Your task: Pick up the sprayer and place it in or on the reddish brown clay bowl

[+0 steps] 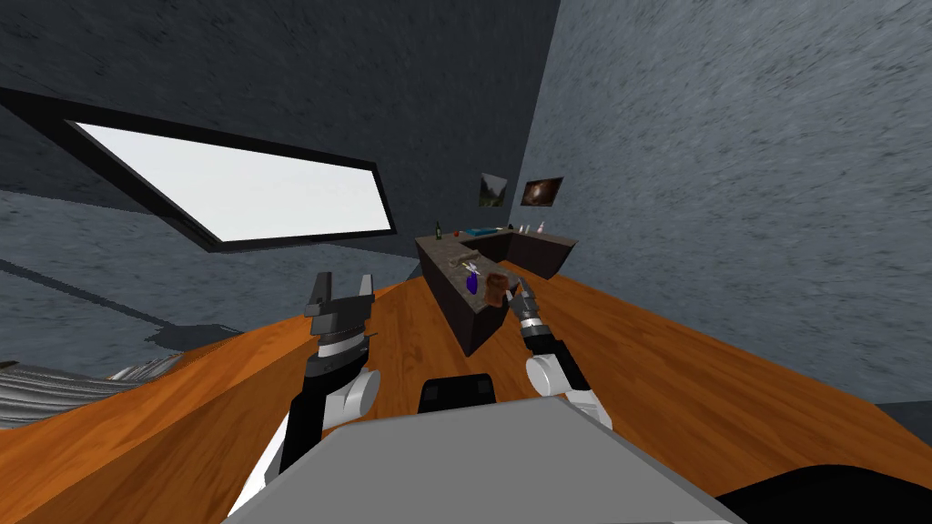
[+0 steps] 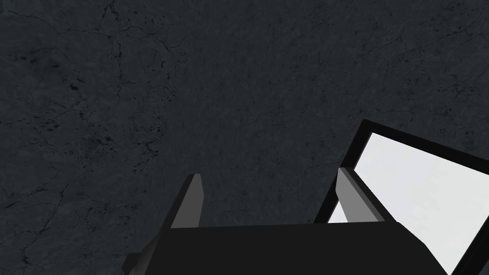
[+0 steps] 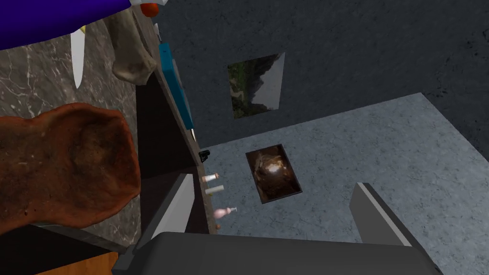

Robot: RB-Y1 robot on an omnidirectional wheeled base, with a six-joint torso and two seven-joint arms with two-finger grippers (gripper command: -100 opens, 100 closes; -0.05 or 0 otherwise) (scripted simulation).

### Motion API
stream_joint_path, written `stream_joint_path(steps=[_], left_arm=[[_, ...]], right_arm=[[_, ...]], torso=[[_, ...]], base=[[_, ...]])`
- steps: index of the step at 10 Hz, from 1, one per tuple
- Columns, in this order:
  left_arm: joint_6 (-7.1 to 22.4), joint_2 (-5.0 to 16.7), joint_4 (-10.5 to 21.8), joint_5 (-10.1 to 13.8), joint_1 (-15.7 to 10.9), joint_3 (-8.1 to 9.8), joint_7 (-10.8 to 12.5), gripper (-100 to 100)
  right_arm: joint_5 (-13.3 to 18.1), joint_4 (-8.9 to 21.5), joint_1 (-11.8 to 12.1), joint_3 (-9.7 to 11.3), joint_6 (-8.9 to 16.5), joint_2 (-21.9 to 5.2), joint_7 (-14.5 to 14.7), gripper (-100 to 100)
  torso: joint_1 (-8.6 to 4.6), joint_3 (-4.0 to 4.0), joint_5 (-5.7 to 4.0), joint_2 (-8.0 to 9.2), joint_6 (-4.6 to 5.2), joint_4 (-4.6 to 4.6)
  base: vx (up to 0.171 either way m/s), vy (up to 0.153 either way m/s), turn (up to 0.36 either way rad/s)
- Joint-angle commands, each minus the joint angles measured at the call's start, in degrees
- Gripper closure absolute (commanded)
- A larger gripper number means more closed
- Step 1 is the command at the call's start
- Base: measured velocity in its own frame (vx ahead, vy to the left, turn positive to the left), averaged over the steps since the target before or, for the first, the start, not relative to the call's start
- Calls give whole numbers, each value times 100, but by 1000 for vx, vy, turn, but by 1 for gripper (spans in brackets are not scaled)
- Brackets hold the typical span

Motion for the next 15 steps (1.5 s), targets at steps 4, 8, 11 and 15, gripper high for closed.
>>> stream_joint_path(steps=[4,8,11,15], left_arm=[[0,0,0,0,0,0,0,0],[0,0,0,0,0,0,0,0],[0,0,0,0,0,0,0,0],[0,0,0,0,0,0,0,0]], right_arm=[[-769,593,-279,158,733,-151,-645,-100],[-1213,953,-574,242,1294,-164,-1126,-100],[-1612,1319,-932,297,1832,-140,-1615,-100],[-1849,1554,-1192,319,2173,-98,-2040,-100]], torso=[[-7,0,-2,0,0,0],[-11,2,-2,5,0,1],[-16,2,-3,3,0,1],[-16,2,-3,3,0,1]], base=[[42,0,-29],[36,-14,-7],[38,-29,6],[30,-25,10]])
